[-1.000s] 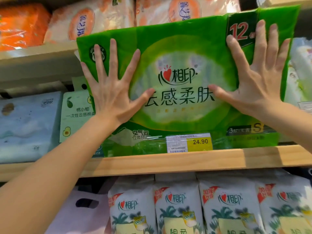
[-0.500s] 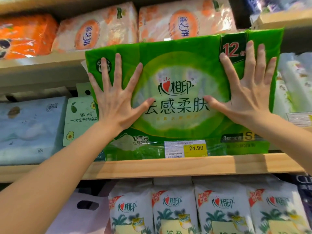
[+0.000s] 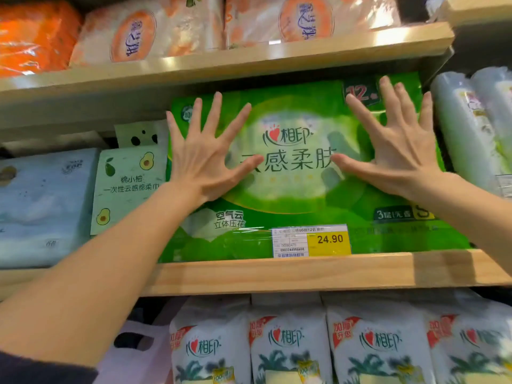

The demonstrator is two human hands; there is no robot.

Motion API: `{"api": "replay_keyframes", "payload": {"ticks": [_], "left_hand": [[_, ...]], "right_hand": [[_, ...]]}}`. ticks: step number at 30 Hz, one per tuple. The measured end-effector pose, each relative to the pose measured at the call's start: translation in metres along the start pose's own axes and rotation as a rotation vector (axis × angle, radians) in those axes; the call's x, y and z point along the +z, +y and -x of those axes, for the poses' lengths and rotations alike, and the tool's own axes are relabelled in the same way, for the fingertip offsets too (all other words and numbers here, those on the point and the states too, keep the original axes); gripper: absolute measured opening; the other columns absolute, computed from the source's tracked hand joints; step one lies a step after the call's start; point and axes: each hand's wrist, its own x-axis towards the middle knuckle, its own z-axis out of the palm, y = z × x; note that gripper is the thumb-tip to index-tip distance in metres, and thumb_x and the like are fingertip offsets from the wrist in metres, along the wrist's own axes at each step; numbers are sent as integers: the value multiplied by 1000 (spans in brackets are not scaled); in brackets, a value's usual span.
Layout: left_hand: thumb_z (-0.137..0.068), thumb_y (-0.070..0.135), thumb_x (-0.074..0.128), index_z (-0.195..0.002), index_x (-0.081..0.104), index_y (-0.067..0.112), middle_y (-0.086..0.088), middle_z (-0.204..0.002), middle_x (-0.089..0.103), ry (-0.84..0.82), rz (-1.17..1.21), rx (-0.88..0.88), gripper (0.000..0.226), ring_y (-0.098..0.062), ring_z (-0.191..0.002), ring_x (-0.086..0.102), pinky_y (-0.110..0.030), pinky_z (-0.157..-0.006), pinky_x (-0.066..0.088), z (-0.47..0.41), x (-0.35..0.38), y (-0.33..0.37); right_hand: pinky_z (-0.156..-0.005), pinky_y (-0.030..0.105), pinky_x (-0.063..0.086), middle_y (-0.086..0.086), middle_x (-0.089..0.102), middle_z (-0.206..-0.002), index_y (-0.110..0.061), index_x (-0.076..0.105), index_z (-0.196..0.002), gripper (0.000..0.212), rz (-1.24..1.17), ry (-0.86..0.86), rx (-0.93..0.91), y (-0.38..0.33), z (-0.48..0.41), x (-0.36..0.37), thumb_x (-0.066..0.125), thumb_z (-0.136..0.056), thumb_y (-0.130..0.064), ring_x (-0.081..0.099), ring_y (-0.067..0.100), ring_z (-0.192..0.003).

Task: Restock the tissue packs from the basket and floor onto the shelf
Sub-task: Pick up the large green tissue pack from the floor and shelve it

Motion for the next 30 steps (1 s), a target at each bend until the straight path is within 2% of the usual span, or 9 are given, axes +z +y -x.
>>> {"api": "replay_keyframes", "payload": {"ticks": [4,9,15,18,21,24,30], "left_hand": [[-70,81,10,-140,0,50,-5,-158,3,-45,77,-71,77,-37,-144,2,-66,-110,-2,1,20,1],[-71,81,10,-142,4,50,-4,-158,1,-82,60,-67,77,-36,-144,-3,-65,-110,-4,-1,17,0],[-69,83,11,-142,2,49,-2,-158,-4,-182,63,-65,81,-35,-144,-8,-61,-112,-5,-1,6,0],[-76,80,22,-144,6,45,-3,-158,-4,-232,74,-68,79,-34,-144,-3,-59,-113,-1,-1,-8,-1],[-83,70,29,-145,15,37,-4,-159,3,-274,110,-67,72,-26,-145,3,-53,-114,0,6,-28,-2],[-86,66,31,-145,22,32,-5,-157,14,-348,164,-62,69,-24,-144,14,-50,-115,4,19,-50,-2],[-91,54,36,-145,23,27,-6,-155,23,-465,186,-58,62,-27,-141,24,-50,-114,19,47,-101,-8]], "right_hand": [[-113,57,2,15,8,-156,-42,11,-144,92,-6,-67,29,4,0,15,14,-63,-86,6,37,-142],[-113,58,3,16,9,-156,-41,11,-144,92,7,-94,10,6,-2,13,10,-63,-86,5,37,-142],[-112,57,1,15,0,-156,-40,2,-144,94,45,-210,-14,5,-3,2,6,-62,-86,-2,36,-143],[-113,55,5,16,0,-156,-37,4,-145,95,22,-299,-22,6,-5,-13,12,-62,-84,0,36,-143],[-115,52,6,17,3,-156,-29,12,-146,90,-17,-389,-28,3,-1,-31,31,-73,-78,3,34,-143],[-115,54,12,20,13,-154,-23,17,-145,80,-14,-444,-79,0,9,-50,47,-81,-59,14,36,-141],[-109,49,27,22,36,-145,-12,25,-143,70,-55,-590,-83,-13,28,-94,48,-87,-45,33,38,-132]]}}
